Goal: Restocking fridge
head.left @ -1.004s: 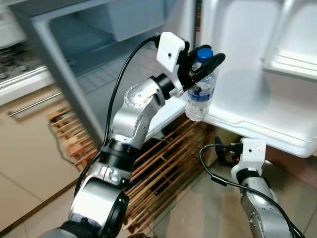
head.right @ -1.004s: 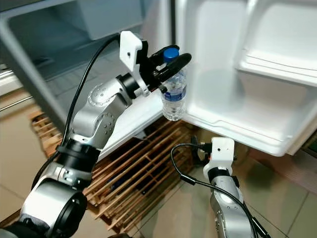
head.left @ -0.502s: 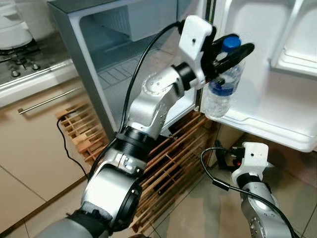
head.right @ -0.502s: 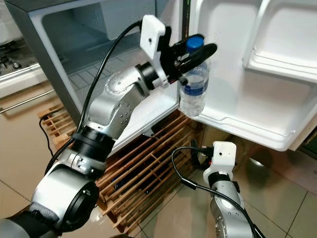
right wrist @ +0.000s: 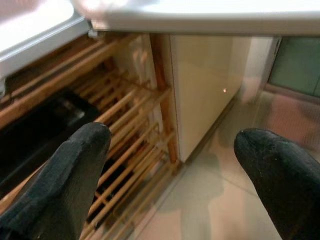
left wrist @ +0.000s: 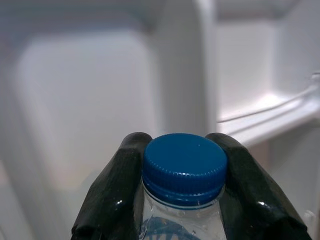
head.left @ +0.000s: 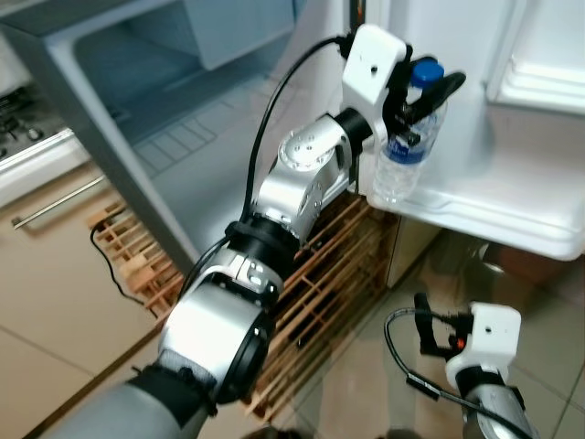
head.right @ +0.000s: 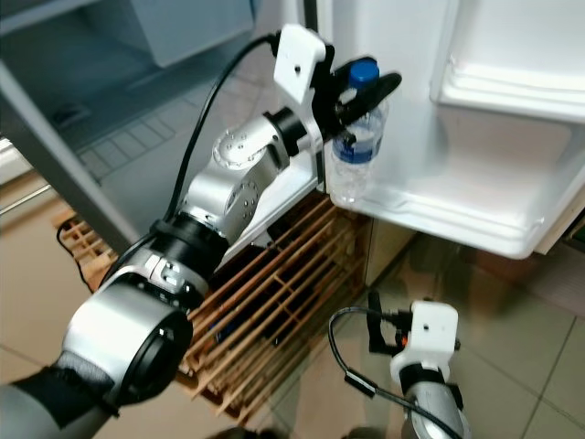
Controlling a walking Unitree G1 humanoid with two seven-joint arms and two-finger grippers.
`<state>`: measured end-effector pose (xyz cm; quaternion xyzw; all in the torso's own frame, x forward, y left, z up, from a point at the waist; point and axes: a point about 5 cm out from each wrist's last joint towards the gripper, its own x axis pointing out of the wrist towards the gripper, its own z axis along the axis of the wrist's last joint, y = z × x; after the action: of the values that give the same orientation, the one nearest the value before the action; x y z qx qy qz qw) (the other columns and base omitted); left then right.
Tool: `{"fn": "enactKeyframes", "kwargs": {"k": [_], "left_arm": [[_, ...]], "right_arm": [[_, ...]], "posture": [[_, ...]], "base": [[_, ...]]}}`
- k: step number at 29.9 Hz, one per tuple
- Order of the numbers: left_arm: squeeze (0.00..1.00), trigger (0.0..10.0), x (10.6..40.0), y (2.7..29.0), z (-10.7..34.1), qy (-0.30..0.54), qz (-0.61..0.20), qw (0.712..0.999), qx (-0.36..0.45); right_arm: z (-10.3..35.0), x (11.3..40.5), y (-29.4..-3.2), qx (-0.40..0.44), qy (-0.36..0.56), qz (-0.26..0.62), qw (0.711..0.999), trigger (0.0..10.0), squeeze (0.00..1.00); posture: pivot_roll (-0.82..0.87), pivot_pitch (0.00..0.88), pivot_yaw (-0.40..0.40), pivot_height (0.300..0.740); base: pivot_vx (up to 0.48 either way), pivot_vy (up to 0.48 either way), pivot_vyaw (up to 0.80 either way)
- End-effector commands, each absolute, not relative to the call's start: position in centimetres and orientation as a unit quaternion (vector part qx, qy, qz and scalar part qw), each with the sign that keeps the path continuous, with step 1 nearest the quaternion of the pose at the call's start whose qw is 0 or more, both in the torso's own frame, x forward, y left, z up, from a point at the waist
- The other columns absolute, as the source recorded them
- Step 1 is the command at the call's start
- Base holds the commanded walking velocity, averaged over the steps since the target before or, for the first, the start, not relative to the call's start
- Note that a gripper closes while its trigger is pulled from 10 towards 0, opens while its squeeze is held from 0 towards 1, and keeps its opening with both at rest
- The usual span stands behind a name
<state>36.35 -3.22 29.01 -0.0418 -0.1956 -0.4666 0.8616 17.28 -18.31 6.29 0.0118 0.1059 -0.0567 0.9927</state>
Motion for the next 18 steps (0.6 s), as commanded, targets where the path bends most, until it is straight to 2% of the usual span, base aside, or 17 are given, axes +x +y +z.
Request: {"fn": "enactKeyframes", "kwargs": {"k": [1, 5, 12, 18], "left_arm": [[0.0, 10.0, 35.1, -5.5, 31.2, -0.232, -0.483, 0.841, -0.076], [0.0, 10.0, 34.9, -6.4, 31.5, -0.231, -0.488, 0.837, -0.092], [0.0, 10.0, 34.8, -6.6, 31.1, -0.244, -0.479, 0.838, -0.089], [0.0, 10.0, 34.4, -6.5, 31.0, -0.28, -0.486, 0.821, -0.106]], "right_arm": [[6.5, 16.8, -17.9, 0.016, 0.103, -0.057, 0.993, 10.0, 0.0], [6.0, 14.9, -18.0, 0.016, 0.124, -0.072, 0.99, 10.0, 0.0], [6.1, 13.2, -17.9, 0.014, 0.137, -0.082, 0.987, 10.0, 0.0], [6.5, 11.8, -17.8, 0.006, 0.143, -0.093, 0.985, 10.0, 0.0]], "posture": [[-0.29, 0.143, 0.195, 0.723], [-0.32, 0.169, 0.204, 0.723], [-0.36, 0.218, 0.205, 0.723], [-0.4, 0.248, 0.198, 0.723]], "base": [[0.0, 0.0, 0.0], [0.0, 0.0, 0.0], [0.0, 0.0, 0.0], [0.0, 0.0, 0.0]]}}
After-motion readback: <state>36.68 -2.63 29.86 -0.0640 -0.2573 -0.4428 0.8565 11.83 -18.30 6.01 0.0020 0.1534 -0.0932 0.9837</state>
